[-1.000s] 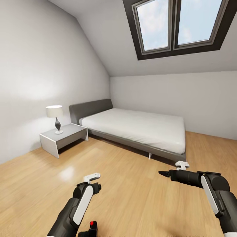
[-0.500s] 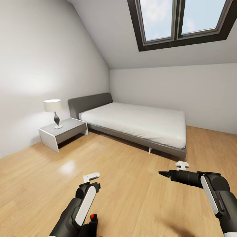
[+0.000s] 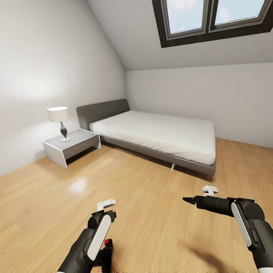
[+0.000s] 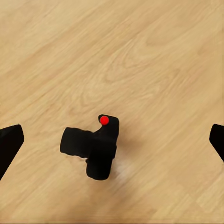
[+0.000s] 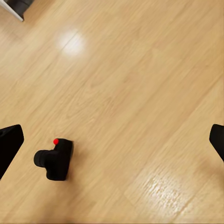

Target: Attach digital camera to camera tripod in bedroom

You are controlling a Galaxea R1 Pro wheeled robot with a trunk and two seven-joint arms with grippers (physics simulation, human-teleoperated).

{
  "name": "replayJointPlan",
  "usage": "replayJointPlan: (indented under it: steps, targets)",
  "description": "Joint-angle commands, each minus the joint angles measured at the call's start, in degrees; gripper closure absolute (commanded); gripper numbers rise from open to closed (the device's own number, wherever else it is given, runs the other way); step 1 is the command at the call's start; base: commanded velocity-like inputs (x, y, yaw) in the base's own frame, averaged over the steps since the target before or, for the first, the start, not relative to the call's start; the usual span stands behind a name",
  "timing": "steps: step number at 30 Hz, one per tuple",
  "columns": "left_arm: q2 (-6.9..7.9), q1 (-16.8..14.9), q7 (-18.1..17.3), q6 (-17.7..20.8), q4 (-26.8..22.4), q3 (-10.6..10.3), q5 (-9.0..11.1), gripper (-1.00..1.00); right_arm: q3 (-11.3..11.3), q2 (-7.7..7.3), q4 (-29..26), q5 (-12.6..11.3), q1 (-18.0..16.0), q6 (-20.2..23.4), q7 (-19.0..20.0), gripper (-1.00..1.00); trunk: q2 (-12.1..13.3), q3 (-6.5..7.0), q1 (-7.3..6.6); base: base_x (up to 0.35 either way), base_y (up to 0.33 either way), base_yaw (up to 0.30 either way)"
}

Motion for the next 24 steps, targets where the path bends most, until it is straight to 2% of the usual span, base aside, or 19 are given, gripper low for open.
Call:
replayJointPlan:
  steps: [1, 24]
  targets:
    - [0.0, 0.0, 0.6, 0.1, 0.0, -0.1, 0.5, -1.0, 0.0, -0.01, 0.0, -0.6, 0.0, 0.5, -0.2, -1.0, 0.0, -0.29, 0.01, 0.0, 0.0, 0.0]
    - [0.15, 0.0, 0.5, 0.0, 0.1, -0.1, 0.5, -1.0, 0.0, -0.01, 0.0, -0.9, 0.0, 0.5, -0.1, -1.0, -0.4, -5.38, 0.6, 0.0, 0.0, 0.0]
